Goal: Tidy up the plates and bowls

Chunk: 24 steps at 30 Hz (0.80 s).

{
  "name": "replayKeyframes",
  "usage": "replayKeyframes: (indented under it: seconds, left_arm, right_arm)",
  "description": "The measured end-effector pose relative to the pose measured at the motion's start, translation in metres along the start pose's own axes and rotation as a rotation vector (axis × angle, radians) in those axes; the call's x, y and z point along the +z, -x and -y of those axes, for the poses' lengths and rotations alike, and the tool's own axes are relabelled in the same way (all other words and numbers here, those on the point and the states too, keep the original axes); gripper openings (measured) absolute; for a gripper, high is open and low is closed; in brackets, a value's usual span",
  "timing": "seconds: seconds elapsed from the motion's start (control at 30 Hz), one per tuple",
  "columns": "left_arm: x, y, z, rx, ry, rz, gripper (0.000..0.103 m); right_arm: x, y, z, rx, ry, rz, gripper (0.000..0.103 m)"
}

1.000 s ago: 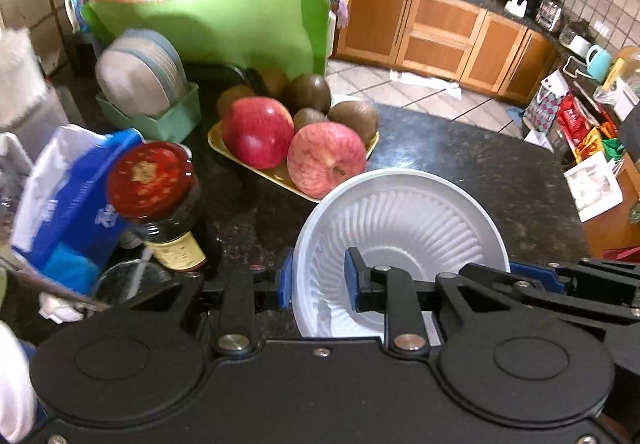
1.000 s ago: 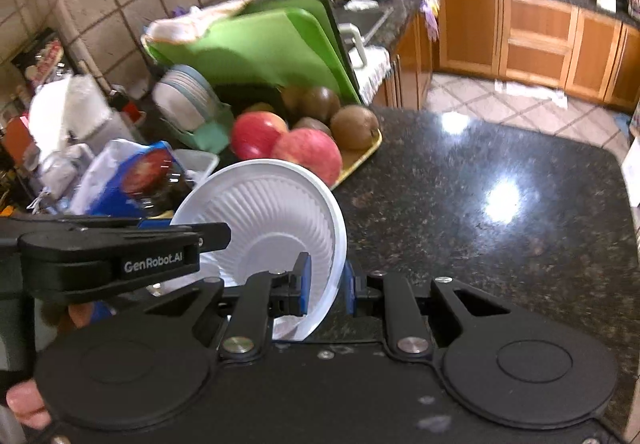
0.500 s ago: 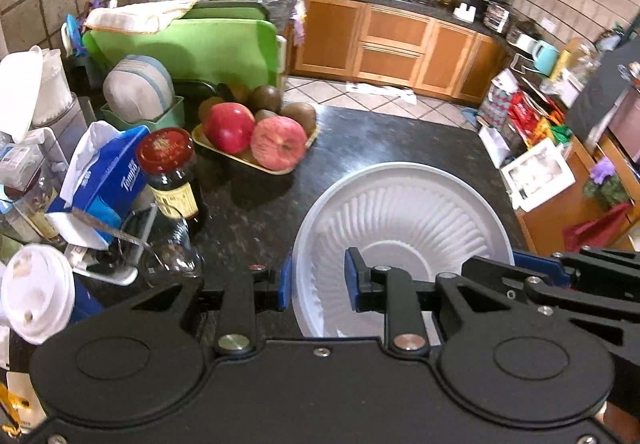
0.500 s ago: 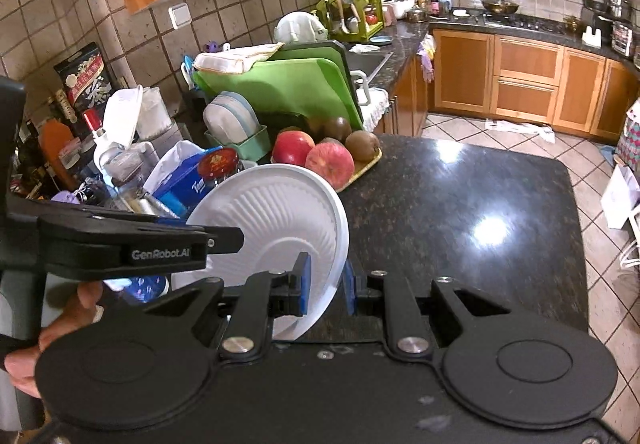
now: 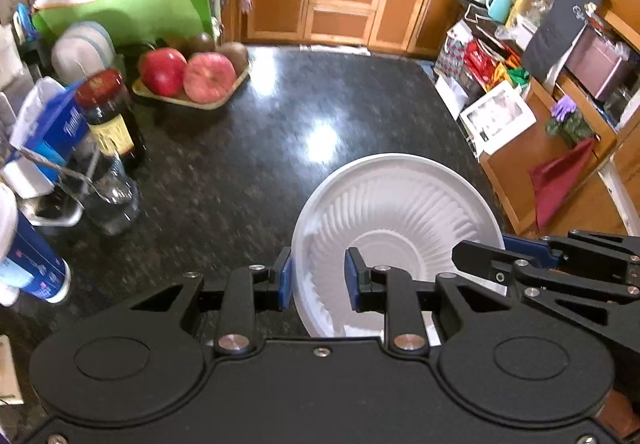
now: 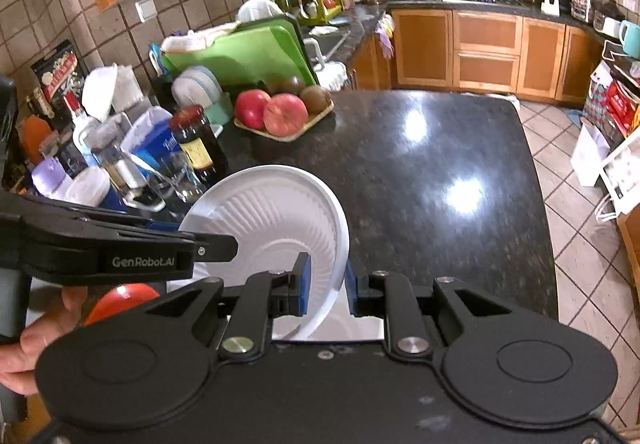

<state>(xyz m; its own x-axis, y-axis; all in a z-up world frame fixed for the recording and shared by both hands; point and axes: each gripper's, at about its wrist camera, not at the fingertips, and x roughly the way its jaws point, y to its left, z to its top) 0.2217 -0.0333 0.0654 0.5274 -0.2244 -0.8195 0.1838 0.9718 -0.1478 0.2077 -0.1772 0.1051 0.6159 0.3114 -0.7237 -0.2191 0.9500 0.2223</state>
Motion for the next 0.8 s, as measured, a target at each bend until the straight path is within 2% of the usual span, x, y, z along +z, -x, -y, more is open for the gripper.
replayKeyframes:
  seconds: [0.27,0.8]
  left_arm:
    - [-0.019,-0.011,0.011,-0.002,-0.013,-0.023,0.034]
    - [-0.032,-0.034,0.018,0.011,-0.037,-0.077,0.034]
  right_arm:
    - [-0.025,-0.015,0.016,0.001,-0.041,-0.065,0.021]
    - [-0.038,-0.044,0.034,0.027,-0.069,-0.146,0.021]
